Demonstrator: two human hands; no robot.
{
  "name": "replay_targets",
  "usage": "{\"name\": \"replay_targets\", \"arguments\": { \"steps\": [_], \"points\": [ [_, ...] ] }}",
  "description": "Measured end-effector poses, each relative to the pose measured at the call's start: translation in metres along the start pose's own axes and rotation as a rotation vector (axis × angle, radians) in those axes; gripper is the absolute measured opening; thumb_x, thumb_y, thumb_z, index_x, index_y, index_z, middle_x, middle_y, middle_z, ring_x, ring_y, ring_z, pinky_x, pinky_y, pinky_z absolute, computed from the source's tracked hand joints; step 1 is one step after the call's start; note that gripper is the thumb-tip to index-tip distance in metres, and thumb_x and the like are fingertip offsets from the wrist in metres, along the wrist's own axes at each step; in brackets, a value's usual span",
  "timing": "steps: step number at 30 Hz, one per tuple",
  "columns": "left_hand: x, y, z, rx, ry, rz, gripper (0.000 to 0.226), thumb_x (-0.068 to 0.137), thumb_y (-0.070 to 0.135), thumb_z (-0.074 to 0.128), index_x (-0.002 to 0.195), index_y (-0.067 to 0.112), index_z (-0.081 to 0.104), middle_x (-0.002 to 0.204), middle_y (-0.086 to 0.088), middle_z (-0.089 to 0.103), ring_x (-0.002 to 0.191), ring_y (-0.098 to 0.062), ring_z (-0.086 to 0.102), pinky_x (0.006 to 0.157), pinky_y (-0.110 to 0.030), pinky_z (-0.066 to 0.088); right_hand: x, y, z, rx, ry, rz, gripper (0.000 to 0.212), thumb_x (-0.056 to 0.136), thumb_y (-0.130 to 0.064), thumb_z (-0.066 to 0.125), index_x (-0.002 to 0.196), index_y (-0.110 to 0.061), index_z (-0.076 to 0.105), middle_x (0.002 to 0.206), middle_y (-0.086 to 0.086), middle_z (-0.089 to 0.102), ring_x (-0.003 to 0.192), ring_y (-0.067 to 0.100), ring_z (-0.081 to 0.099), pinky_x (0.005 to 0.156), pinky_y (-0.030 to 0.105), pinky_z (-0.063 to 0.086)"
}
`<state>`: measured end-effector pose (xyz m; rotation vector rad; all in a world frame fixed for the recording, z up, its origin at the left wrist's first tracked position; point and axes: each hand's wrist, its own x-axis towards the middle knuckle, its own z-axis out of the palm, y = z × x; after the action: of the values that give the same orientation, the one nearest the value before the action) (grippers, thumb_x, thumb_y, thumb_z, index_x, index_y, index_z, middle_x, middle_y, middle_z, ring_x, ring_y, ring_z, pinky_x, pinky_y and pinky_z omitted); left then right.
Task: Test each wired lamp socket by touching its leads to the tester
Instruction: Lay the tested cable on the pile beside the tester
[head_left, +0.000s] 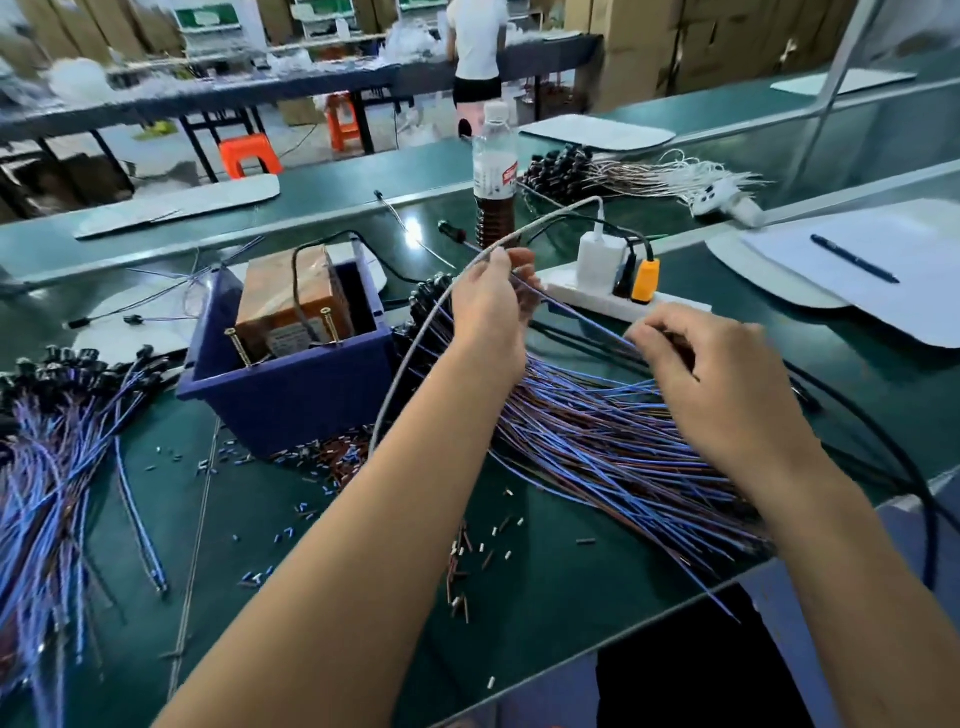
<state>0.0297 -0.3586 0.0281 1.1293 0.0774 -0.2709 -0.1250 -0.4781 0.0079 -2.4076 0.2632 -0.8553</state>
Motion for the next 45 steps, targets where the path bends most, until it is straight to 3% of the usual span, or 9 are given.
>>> {"name": "replay_targets", "arguments": {
  "steps": [4,9,12,18,24,28,33,39,45],
  "points": [
    [0.000,-0.006,-0.033,1.164,0.218,0.637,0.050,0.106,0.032,0.051,0.060,0.015,0.049,0.059,0.000,0.048,0.052,-0.012,0.041,0.059,-0.032,0.036,-0.002,0.005,0.011,-0.219,-0.128,0.012,0.014,0.098,-0.033,0.070,0.088,-0.024,0.069,0.071,-0.006,0.065,0.066,0.019,0.062,0.065,0.034,0.052],
    [-0.013,-0.014,-0.046,1.589,0.141,0.581,0.064,0.105,0.058,0.041,0.062,0.012,0.043,0.061,-0.003,0.043,0.061,-0.027,0.053,0.048,-0.032,0.036,-0.013,0.004,0.029,-0.300,-0.185,0.080,0.013,0.091,-0.032,0.079,0.082,-0.023,0.076,0.079,-0.002,0.070,0.077,0.022,0.061,0.070,0.033,0.049],
    [-0.028,-0.006,-0.050,1.495,0.009,0.592,0.065,0.107,0.057,0.039,0.059,0.014,0.040,0.060,-0.003,0.045,0.057,-0.025,0.053,0.052,-0.037,0.045,-0.012,-0.002,0.033,-0.276,-0.092,0.097,0.013,0.085,-0.027,0.086,0.093,-0.019,0.079,0.086,0.001,0.071,0.081,0.023,0.063,0.076,0.033,0.051],
    [-0.082,0.020,-0.131,0.997,0.042,1.364,0.046,0.105,0.024,0.051,0.066,0.024,0.026,0.061,0.011,0.024,0.053,-0.015,0.024,0.050,-0.031,0.021,-0.022,-0.059,0.064,-0.041,0.216,-0.162,0.006,0.092,-0.010,0.073,0.097,-0.011,0.075,0.088,0.005,0.073,0.078,0.023,0.065,0.076,0.034,0.049],
    [-0.062,0.075,-0.262,1.128,0.783,1.141,0.039,0.099,0.020,0.056,0.064,0.018,0.041,0.059,-0.003,0.043,0.057,-0.023,0.038,0.061,-0.031,0.019,-0.048,-0.156,0.126,0.044,-0.296,-0.456,0.015,0.095,-0.019,0.072,0.110,-0.018,0.073,0.096,-0.002,0.074,0.086,0.022,0.070,0.077,0.039,0.058],
    [-0.041,0.084,-0.317,1.645,0.897,0.618,0.022,0.091,0.027,0.062,0.106,0.011,0.065,0.113,-0.015,0.060,0.113,-0.036,0.050,0.094,-0.040,0.037,-0.053,-0.210,0.173,0.031,-0.681,-0.529,0.025,0.098,-0.035,0.067,0.122,-0.026,0.069,0.106,-0.001,0.075,0.096,0.025,0.069,0.084,0.040,0.057],
    [-0.038,0.087,-0.340,1.691,0.944,0.186,0.028,0.088,0.020,0.064,0.116,0.015,0.063,0.135,-0.019,0.042,0.127,-0.040,0.037,0.101,-0.046,0.037,-0.049,-0.251,0.225,-0.058,-0.899,-0.502,0.031,0.097,-0.028,0.064,0.126,-0.021,0.058,0.113,0.017,0.070,0.106,0.039,0.065,0.085,0.042,0.054],
    [-0.039,0.085,-0.344,1.669,0.924,0.186,0.019,0.094,0.024,0.065,0.111,0.016,0.066,0.136,-0.014,0.042,0.128,-0.037,0.036,0.103,-0.043,0.035,-0.050,-0.257,0.247,-0.179,-0.921,-0.466,0.030,0.098,-0.033,0.059,0.120,-0.021,0.043,0.095,0.012,0.059,0.096,0.040,0.063,0.071,0.039,0.039],
    [-0.053,0.094,-0.327,1.134,0.919,0.892,0.012,0.106,0.015,0.049,0.104,0.004,0.051,0.090,-0.003,0.061,0.082,-0.022,0.055,0.069,-0.026,0.030,-0.053,-0.255,0.238,-0.091,-0.939,-0.461,0.036,0.101,-0.048,0.061,0.123,-0.024,0.048,0.108,0.011,0.067,0.103,0.036,0.062,0.078,0.042,0.046]
  ]
}}
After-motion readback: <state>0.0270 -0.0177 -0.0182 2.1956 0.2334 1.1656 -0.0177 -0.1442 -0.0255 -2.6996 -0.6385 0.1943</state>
